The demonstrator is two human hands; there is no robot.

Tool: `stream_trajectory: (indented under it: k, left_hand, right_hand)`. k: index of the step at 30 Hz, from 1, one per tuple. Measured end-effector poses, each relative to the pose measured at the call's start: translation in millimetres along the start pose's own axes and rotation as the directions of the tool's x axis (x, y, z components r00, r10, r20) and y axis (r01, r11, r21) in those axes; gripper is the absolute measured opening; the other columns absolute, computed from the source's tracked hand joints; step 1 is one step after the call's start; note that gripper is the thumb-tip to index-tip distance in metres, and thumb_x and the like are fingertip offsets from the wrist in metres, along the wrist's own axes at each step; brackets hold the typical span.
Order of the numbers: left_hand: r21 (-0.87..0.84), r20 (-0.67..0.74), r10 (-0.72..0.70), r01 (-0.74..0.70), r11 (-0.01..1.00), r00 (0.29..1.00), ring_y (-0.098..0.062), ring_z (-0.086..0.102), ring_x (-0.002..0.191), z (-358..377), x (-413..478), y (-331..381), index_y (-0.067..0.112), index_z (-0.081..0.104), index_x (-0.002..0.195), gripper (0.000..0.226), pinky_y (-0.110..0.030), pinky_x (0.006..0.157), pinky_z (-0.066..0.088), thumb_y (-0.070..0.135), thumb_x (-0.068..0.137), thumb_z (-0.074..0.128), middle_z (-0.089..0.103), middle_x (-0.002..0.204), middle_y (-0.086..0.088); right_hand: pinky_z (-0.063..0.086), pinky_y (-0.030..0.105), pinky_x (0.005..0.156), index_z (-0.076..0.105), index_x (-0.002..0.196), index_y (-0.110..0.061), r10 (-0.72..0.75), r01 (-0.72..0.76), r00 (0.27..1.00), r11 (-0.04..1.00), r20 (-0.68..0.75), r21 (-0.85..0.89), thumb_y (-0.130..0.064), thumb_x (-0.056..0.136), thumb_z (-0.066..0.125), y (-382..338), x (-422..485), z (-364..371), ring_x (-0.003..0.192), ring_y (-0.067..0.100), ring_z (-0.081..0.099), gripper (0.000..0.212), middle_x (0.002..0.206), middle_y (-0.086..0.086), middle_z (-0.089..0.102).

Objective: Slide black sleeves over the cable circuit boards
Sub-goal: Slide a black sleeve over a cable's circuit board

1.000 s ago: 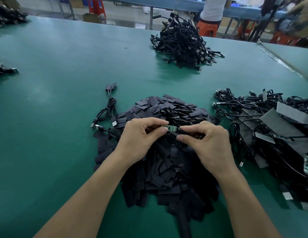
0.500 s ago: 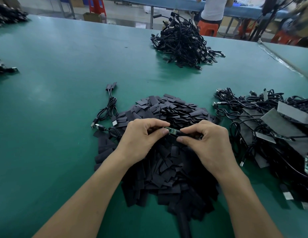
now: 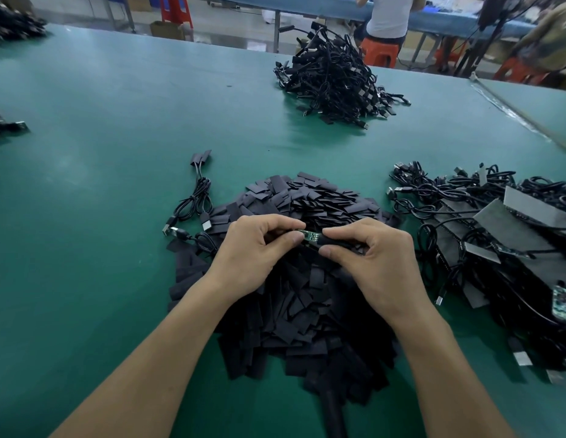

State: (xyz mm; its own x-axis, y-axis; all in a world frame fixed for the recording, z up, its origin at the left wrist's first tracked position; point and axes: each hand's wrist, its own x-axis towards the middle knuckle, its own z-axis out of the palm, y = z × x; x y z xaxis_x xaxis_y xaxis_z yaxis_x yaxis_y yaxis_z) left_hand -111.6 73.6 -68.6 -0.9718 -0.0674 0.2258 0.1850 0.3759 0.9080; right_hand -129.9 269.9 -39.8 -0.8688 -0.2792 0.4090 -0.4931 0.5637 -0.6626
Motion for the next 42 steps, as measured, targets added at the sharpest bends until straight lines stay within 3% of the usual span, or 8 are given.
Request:
stream_trajectory:
  k: [6, 9, 11, 15, 21, 31, 38, 42]
  left_hand:
    - [-0.035, 0.004, -0.001, 0.001, 0.999, 1.0, 0.003, 0.063, 0.065, 0.8, -0.4, -0.9, 0.031, 0.076, 0.098, 0.014, -0.013, 0.065, 0.047, 0.02, 0.092, 0.072, 0.072, 0.073, 0.018]
    - [-0.1, 0.022, -0.009, 0.011, 0.995, 1.0, -0.005, 0.058, 0.061, -1.4, -0.6, 0.9, 0.032, 0.076, 0.096, 0.016, -0.021, 0.062, 0.048, 0.018, 0.092, 0.071, 0.073, 0.072, 0.001]
    - [-0.108, 0.047, -0.013, 0.018, 0.994, 0.999, -0.009, 0.058, 0.062, -1.4, -0.9, 2.4, 0.031, 0.076, 0.096, 0.016, -0.028, 0.063, 0.049, 0.016, 0.092, 0.071, 0.074, 0.076, -0.006]
    - [-0.115, 0.072, -0.009, 0.017, 0.993, 0.997, 0.002, 0.063, 0.064, -2.7, -2.2, 4.4, 0.029, 0.076, 0.095, 0.016, -0.013, 0.065, 0.047, 0.013, 0.091, 0.072, 0.074, 0.073, 0.01]
    - [-0.081, 0.061, 0.001, 0.004, 0.997, 0.998, 0.004, 0.064, 0.065, -1.7, -1.6, 5.1, 0.03, 0.076, 0.095, 0.016, -0.01, 0.066, 0.046, 0.015, 0.09, 0.073, 0.073, 0.071, 0.016]
    - [-0.077, 0.1, 0.0, 0.007, 0.997, 0.995, -0.012, 0.071, 0.074, -4.6, -4.2, 8.6, 0.031, 0.076, 0.099, 0.022, -0.029, 0.076, 0.059, 0.011, 0.09, 0.073, 0.077, 0.083, 0.003]
    - [0.094, 0.086, 0.052, -0.06, 0.994, 0.995, 0.003, 0.071, 0.087, -10.8, -4.2, 14.0, 0.031, 0.078, 0.106, 0.021, -0.025, 0.084, 0.056, 0.018, 0.091, 0.071, 0.076, 0.089, 0.018]
    - [-0.039, 0.047, -0.031, 0.033, 0.999, 0.998, -0.008, 0.073, 0.081, -13.8, -3.0, 13.0, 0.03, 0.077, 0.097, 0.021, -0.026, 0.081, 0.057, 0.012, 0.085, 0.078, 0.077, 0.082, 0.006]
  right_hand:
    - [0.048, 0.018, 0.082, 0.079, 0.101, -0.019, -0.027, 0.028, 0.999, 0.999, 0.019, -0.042, -0.019, 0.074, 0.086, 2.1, 0.2, 2.3, 0.087, 0.007, 0.064, 0.028, 0.087, -0.009, 0.068]
    - [0.048, 0.015, 0.082, 0.078, 0.101, -0.019, -0.021, 0.021, 1.0, 0.999, -0.001, 0.044, -0.019, 0.073, 0.086, 3.8, 0.5, 1.3, 0.087, 0.003, 0.065, 0.029, 0.09, -0.011, 0.07]
    - [0.048, 0.014, 0.083, 0.078, 0.102, -0.021, -0.006, 0.006, 1.0, 0.998, -0.006, 0.06, -0.019, 0.073, 0.085, 5.8, 0.6, 0.7, 0.089, 0.002, 0.065, 0.029, 0.093, -0.011, 0.07]
    - [0.046, 0.009, 0.081, 0.077, 0.105, -0.028, 0.0, 0.0, 1.0, 0.998, 0.006, 0.065, -0.021, 0.075, 0.085, 8.3, -0.5, 0.5, 0.091, 0.001, 0.064, 0.032, 0.096, -0.012, 0.068]
    - [0.051, 0.018, 0.077, 0.077, 0.101, -0.026, 0.028, -0.027, 1.0, 0.999, -0.01, 0.043, -0.027, 0.072, 0.087, 9.5, -0.3, 0.7, 0.083, 0.001, 0.066, 0.031, 0.088, -0.015, 0.071]
    - [0.048, 0.009, 0.072, 0.078, 0.094, -0.026, -0.063, 0.065, 0.997, 0.996, -0.038, 0.061, -0.022, 0.07, 0.088, 5.2, -3.1, 11.6, 0.079, -0.004, 0.066, 0.027, 0.081, -0.024, 0.068]
    - [0.046, 0.007, 0.074, 0.078, 0.098, -0.019, -0.066, 0.069, 0.997, 0.994, -0.041, 0.09, -0.019, 0.071, 0.087, 8.1, -4.0, 6.4, 0.082, -0.003, 0.066, 0.029, 0.085, -0.017, 0.07]
    - [0.044, 0.007, 0.079, 0.076, 0.109, -0.018, -0.096, 0.096, 0.995, 0.993, -0.008, 0.07, -0.017, 0.073, 0.085, 8.8, -4.2, 5.3, 0.087, -0.004, 0.065, 0.037, 0.091, -0.015, 0.07]
